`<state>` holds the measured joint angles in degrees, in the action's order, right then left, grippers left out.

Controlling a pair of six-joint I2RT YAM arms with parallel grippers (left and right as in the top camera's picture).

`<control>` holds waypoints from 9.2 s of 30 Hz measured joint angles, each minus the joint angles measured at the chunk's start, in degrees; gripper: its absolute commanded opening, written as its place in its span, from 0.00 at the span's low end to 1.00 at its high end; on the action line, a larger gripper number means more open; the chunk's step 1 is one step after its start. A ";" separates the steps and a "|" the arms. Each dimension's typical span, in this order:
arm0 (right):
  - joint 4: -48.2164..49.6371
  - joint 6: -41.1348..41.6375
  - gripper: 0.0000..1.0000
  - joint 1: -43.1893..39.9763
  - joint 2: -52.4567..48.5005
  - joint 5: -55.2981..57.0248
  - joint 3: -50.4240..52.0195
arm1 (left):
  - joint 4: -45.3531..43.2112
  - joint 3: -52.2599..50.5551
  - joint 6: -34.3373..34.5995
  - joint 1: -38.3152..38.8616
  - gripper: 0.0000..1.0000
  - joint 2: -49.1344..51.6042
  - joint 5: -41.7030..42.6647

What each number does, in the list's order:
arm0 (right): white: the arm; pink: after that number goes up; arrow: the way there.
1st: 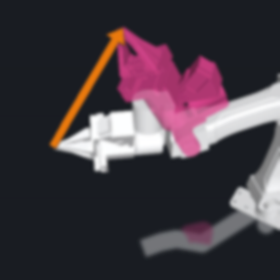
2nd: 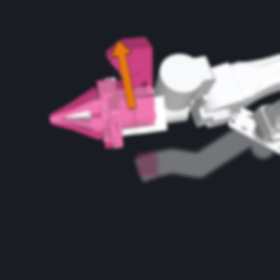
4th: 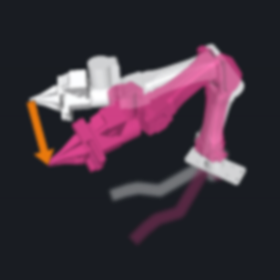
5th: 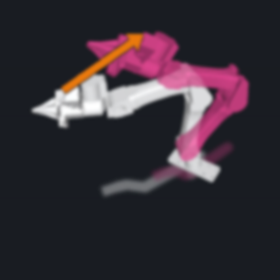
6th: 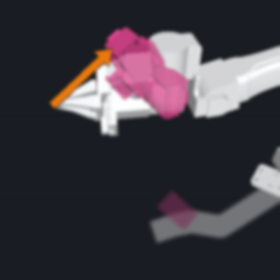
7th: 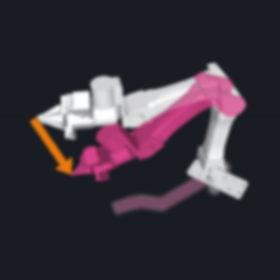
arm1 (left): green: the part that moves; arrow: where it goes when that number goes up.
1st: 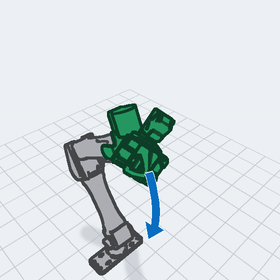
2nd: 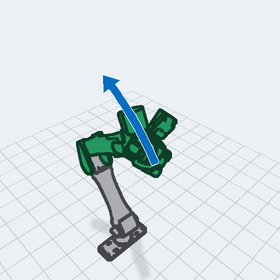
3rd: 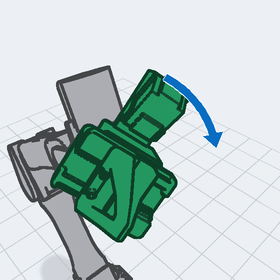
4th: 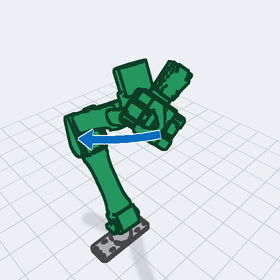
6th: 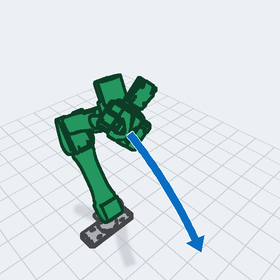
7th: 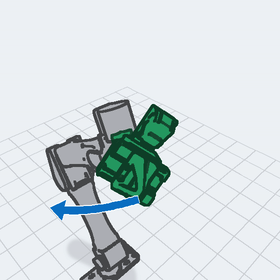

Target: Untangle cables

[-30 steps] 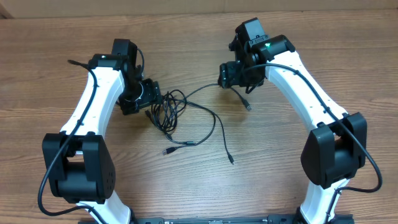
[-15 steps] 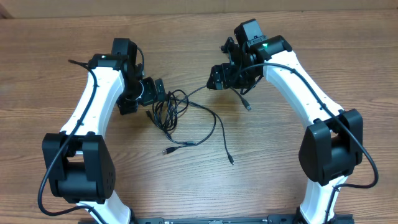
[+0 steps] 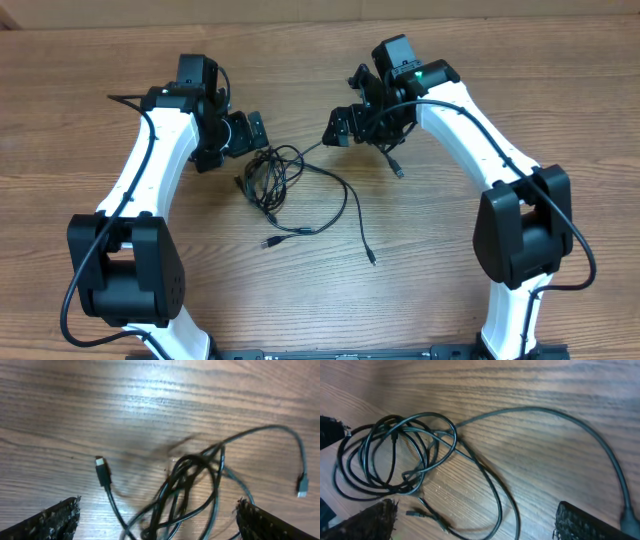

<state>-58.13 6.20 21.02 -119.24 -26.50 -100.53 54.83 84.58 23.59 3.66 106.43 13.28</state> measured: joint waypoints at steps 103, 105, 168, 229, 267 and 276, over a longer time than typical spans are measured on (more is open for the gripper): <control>11.72 4.33 0.49 2.38 -0.31 6.43 2.95 | 7.15 4.61 -35.82 1.25 0.04 0.42 41.05; 12.00 4.31 0.49 2.38 -0.31 6.43 2.95 | 7.39 4.61 -35.82 1.25 0.04 0.42 41.44; 24.11 4.28 0.63 3.80 -1.31 15.17 15.80 | 14.12 4.74 -10.80 -1.14 0.53 0.42 2.93; 24.39 -0.28 0.58 4.96 -1.31 10.82 15.80 | -1.53 -3.23 -2.95 13.25 0.04 1.46 -6.32; 19.19 1.07 0.77 4.52 -1.31 27.43 15.80 | 16.02 22.43 -4.02 13.25 0.05 -23.58 -26.75; 18.38 3.34 0.77 4.24 -1.31 29.77 15.80 | 23.61 22.43 -3.58 13.25 0.26 -12.94 -27.19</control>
<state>-39.75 9.54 25.26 -120.55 3.27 -84.73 78.43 107.00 20.01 16.91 93.49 -13.91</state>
